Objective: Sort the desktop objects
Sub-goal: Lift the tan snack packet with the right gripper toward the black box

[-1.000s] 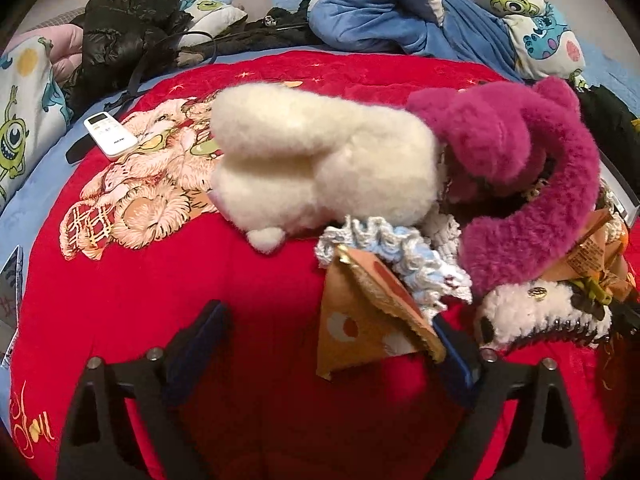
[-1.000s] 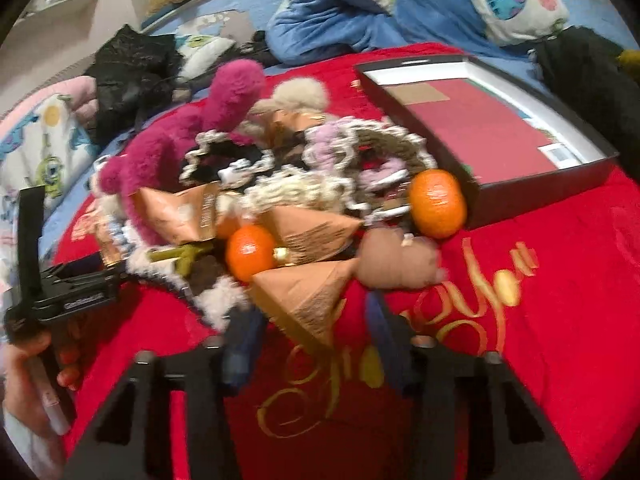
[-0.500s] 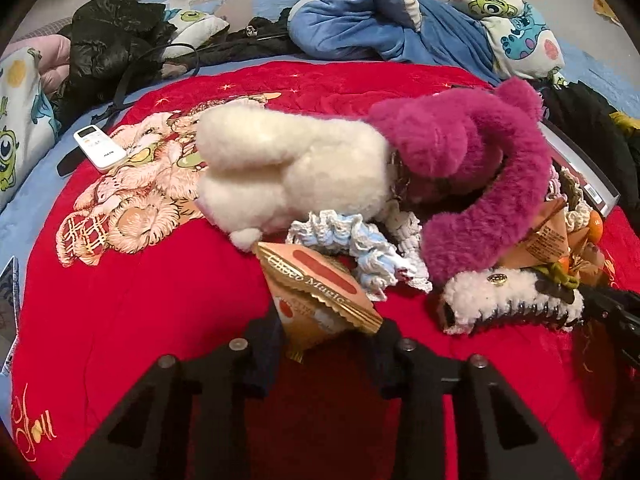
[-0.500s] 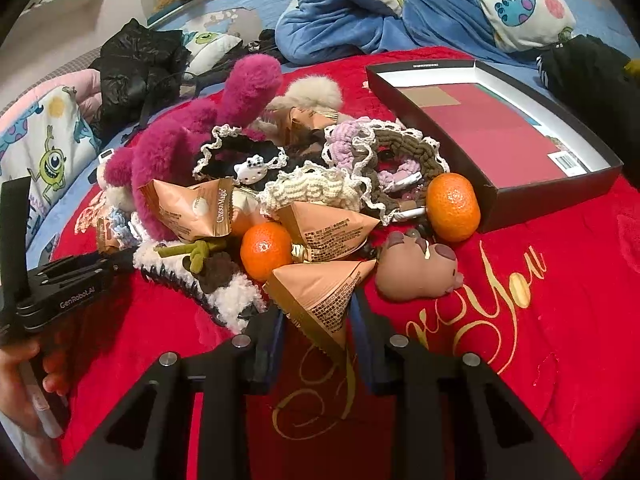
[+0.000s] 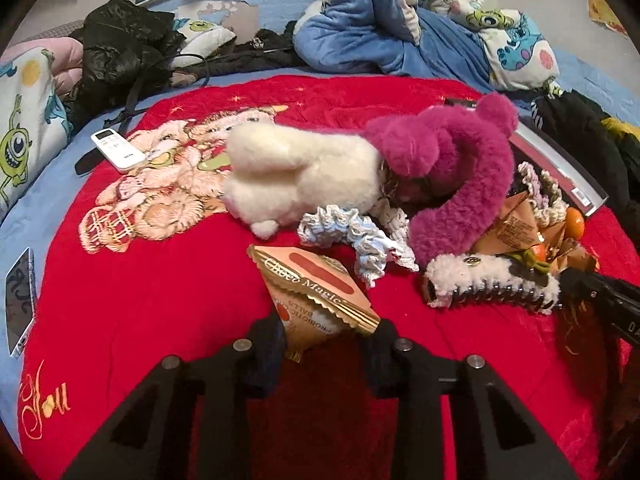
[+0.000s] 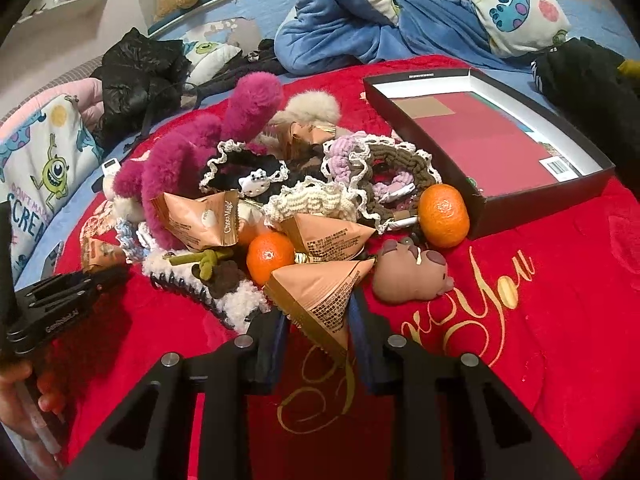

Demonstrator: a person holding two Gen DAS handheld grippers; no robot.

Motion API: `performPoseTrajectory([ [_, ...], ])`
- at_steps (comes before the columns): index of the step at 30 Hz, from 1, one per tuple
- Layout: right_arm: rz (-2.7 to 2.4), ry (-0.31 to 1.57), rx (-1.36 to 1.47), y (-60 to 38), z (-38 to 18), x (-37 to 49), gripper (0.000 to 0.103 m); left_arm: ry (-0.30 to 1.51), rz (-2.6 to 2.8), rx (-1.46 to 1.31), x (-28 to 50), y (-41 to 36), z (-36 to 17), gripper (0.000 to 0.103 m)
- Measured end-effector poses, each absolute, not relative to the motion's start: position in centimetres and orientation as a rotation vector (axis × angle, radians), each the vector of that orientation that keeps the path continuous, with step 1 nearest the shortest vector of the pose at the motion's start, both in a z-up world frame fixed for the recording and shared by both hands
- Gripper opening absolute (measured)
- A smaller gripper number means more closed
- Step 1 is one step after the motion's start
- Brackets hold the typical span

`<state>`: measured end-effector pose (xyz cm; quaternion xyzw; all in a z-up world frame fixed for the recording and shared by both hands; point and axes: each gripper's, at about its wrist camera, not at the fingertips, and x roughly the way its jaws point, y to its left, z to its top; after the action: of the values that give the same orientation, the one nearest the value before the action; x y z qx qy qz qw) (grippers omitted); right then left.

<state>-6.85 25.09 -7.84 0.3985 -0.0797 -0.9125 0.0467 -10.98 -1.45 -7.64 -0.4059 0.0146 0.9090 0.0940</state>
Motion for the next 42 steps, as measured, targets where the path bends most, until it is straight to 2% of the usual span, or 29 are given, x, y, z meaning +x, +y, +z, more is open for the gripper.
performPoseTrajectory([
  [8,-2.804,-0.282,1.187,25.5,-7.3,-6.4,0.027,-0.071,2.713,-1.078,-8.7,-1.9,-5.1,0.033],
  [12,-2.815,-0.300,1.159,25.4,-6.9,-6.2,0.027,-0.072,2.712,-1.036,-7.9,-0.9,-4.3,0.033],
  [24,-2.857,-0.331,1.125,27.4,-6.1,-4.9,0.027,-0.167,2.662,-1.022,-7.5,2.8,-3.6,0.033],
  [31,-2.895,-0.360,1.106,29.8,-5.4,-3.6,0.027,-0.154,2.606,-0.993,-6.5,6.5,-3.1,0.033],
  [42,-2.987,-0.394,1.101,35.6,-4.8,-0.5,0.027,-0.037,2.528,-0.932,-4.5,14.4,-2.8,0.033],
])
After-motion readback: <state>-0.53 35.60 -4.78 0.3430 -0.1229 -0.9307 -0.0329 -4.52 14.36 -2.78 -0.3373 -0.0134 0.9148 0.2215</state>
